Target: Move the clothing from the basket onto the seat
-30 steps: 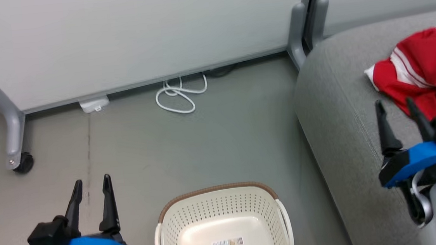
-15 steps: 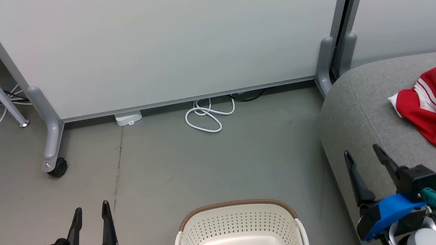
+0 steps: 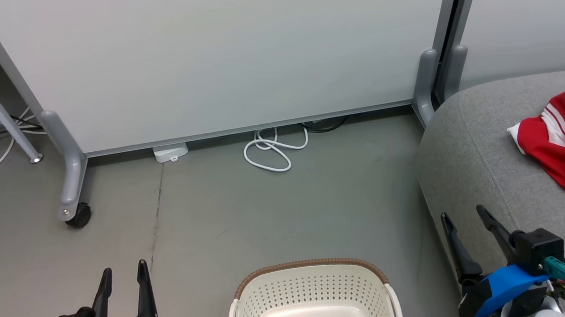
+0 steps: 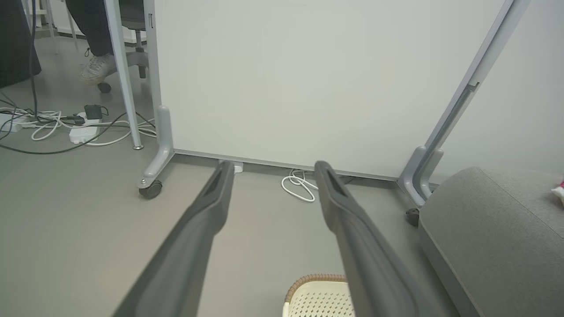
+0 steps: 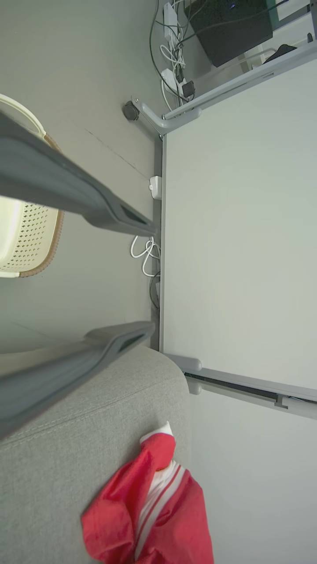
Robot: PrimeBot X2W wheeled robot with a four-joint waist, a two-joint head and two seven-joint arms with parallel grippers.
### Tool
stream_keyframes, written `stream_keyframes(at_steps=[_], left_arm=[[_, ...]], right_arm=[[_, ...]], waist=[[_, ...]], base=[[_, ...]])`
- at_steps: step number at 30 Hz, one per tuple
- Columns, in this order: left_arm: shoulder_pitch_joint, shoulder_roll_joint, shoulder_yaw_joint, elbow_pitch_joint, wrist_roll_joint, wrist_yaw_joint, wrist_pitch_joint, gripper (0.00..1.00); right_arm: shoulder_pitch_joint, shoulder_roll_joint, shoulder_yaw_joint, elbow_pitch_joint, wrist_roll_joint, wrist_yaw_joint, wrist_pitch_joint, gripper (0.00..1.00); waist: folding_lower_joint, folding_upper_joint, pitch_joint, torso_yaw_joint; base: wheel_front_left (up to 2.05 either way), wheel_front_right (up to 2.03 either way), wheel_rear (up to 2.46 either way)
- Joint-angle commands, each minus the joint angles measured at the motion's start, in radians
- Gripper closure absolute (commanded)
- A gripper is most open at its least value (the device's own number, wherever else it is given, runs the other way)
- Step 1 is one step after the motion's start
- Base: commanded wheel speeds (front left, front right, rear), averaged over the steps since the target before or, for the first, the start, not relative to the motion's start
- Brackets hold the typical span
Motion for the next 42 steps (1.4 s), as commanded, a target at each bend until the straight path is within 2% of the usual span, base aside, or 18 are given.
stream_keyframes(at_steps=[1,19,20,25,42], left_arm=[[-0.011,0.003,-0.001,-0.007,-0.006,-0.002,-0.003,0.0],[-0.016,0.024,-0.041,-0.006,-0.016,-0.003,-0.003,0.0],[-0.004,0.018,-0.041,-0.007,-0.017,0.0,0.0,1.0],[0.031,-0.001,-0.04,0.041,-0.019,0.0,0.007,1.0],[0.001,-0.013,-0.002,-0.004,-0.304,0.0,0.09,1.0]], right_arm=[[0.007,0.001,0.001,0.002,0.007,0.0,-0.003,0.0],[0.004,0.001,0.006,0.026,0.037,0.0,-0.02,0.0],[0.0,0.0,0.006,0.026,0.033,0.0,-0.016,1.0],[0.019,0.004,0.006,0.079,0.035,0.0,-0.01,1.0],[0.005,0.003,-0.017,0.055,0.371,0.0,0.045,1.0]], waist=[[0.0,0.0,0.0,-0.001],[0.0,0.0,0.004,-0.003],[0.0,0.0,0.004,-0.003],[0.0001,0.0,0.005,-0.003],[0.0001,0.0,0.005,-0.012]], base=[[0.0,0.0,0.0],[0.0,0.0,0.0],[0.0,0.0,0.0],[0.0,0.0,0.0],[0.0,0.0,0.0]])
